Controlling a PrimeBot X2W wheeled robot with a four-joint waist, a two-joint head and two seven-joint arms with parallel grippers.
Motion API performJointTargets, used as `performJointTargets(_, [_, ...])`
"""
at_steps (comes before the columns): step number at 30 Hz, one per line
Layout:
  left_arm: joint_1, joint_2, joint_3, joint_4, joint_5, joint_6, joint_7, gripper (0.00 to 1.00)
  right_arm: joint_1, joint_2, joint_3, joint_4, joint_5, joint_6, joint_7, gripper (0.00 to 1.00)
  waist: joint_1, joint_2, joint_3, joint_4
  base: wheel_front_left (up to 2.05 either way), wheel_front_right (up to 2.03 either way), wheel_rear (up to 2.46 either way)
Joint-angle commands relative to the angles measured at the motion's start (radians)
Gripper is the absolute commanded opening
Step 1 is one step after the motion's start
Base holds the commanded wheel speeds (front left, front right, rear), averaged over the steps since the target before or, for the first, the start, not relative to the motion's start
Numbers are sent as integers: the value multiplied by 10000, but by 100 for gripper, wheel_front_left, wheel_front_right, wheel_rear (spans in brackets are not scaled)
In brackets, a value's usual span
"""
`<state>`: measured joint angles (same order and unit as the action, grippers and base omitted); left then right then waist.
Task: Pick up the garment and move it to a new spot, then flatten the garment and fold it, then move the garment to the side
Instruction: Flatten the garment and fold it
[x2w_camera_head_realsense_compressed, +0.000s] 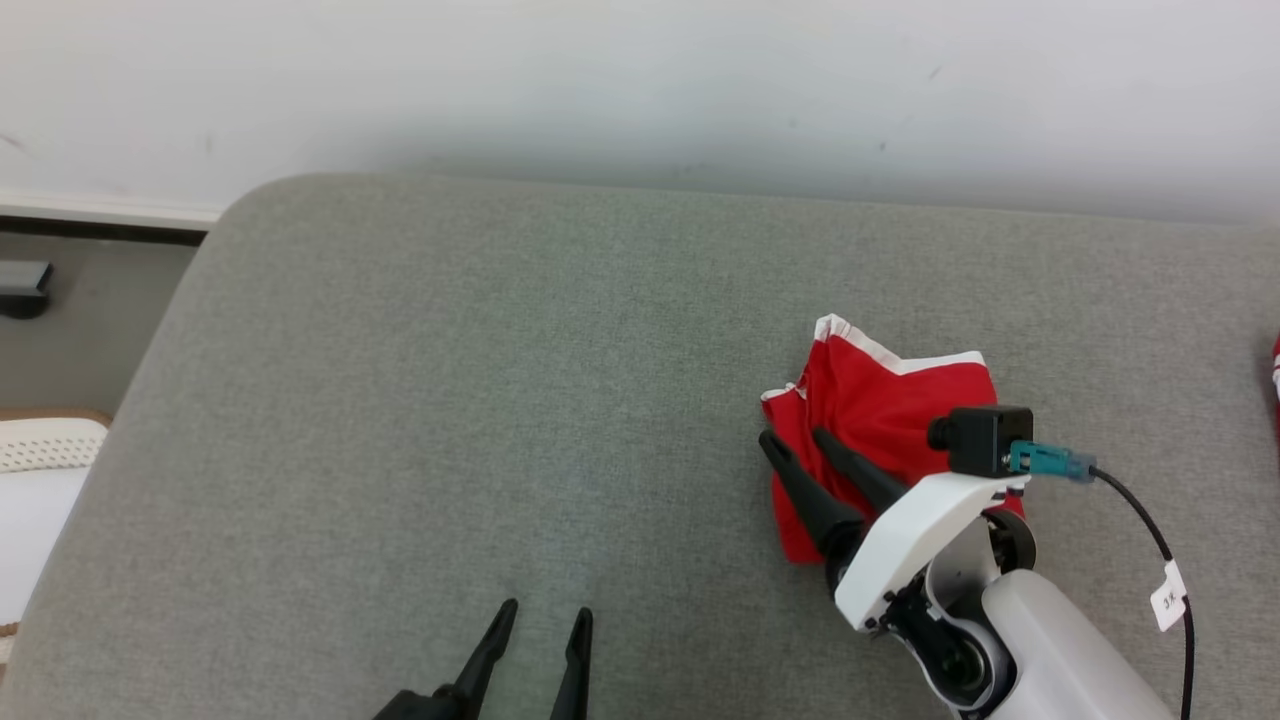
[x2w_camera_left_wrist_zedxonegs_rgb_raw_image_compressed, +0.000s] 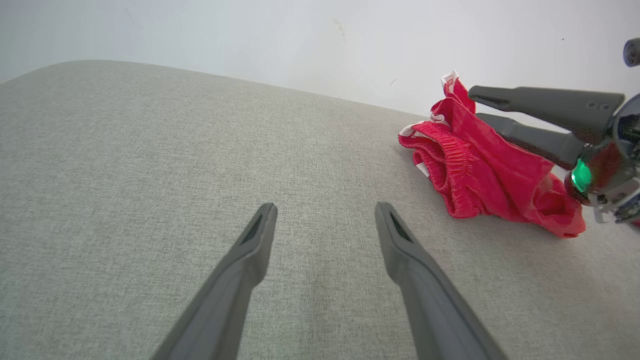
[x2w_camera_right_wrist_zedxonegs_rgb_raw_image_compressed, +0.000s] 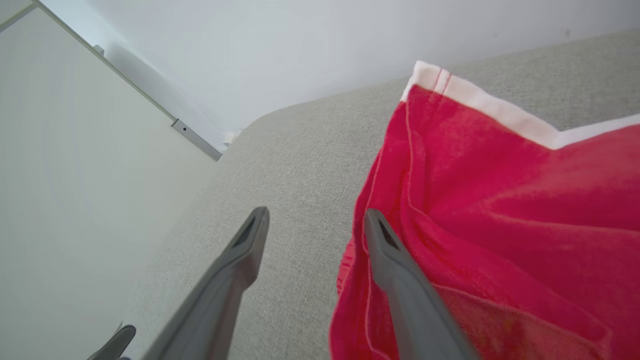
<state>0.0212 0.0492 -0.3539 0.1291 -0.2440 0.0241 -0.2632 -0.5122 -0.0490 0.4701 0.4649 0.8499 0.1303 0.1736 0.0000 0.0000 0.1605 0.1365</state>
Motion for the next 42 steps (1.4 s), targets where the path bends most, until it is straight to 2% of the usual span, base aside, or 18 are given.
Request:
performJointTargets(1, [141, 32, 64, 12, 62, 38, -11, 100, 181, -37, 121, -151, 89, 3, -117, 100, 0, 0, -94, -75, 0, 0, 0])
performJointTargets(4, [239, 34, 151, 24, 85, 55, -11, 100, 480, -36, 213, -476, -16, 3, -310, 100, 0, 0, -260, -178, 0, 0, 0])
performJointTargets(8, [397, 34, 318, -12, 96, 80, -11, 100, 1037, -71, -177, -1006, -1066, 3, -670, 100, 0, 0, -522, -348, 0, 0, 0])
performJointTargets(16, [812, 34, 541, -107, 173, 118, -11, 100, 2786, -875, -1514, -2604, -3502, 2, -1483, 100, 0, 0, -1075, -674, 0, 0, 0])
performJointTargets(22, [1084, 34, 708, -175, 249, 75, -11, 100, 3926, -1258, -2709, -3195, -4965, 2, -2200, 100, 0, 0, -1333, -875, 0, 0, 0])
performJointTargets(26, [1221, 34, 768, -185, 279, 60, -11, 100, 4547, -1418, -3322, -3253, -5643, 2, -2747, 100, 0, 0, -1504, -948, 0, 0, 0])
performJointTargets(32, [1360, 34, 888, -233, 321, 71, -11, 100, 5208, -1557, -3649, -2734, -6237, 2, -3559, 100, 0, 0, -1670, -957, 0, 0, 0])
performJointTargets(40, [1310, 34, 1042, -347, 395, 112, -11, 100, 4966, -1404, -3864, -2020, -6283, 2, -3940, 100, 0, 0, -1620, -825, 0, 0, 0])
performJointTargets(41, [1249, 34, 1147, -383, 450, 96, -11, 100, 4691, -1429, -3823, -1878, -6251, 2, -3948, 77, 0, 0, -1512, -768, 0, 0, 0])
performJointTargets(42, [1191, 34, 1202, -392, 476, 66, -11, 100, 4552, -1488, -3784, -1789, -6319, 2, -3893, 44, 0, 0, -1444, -731, 0, 0, 0])
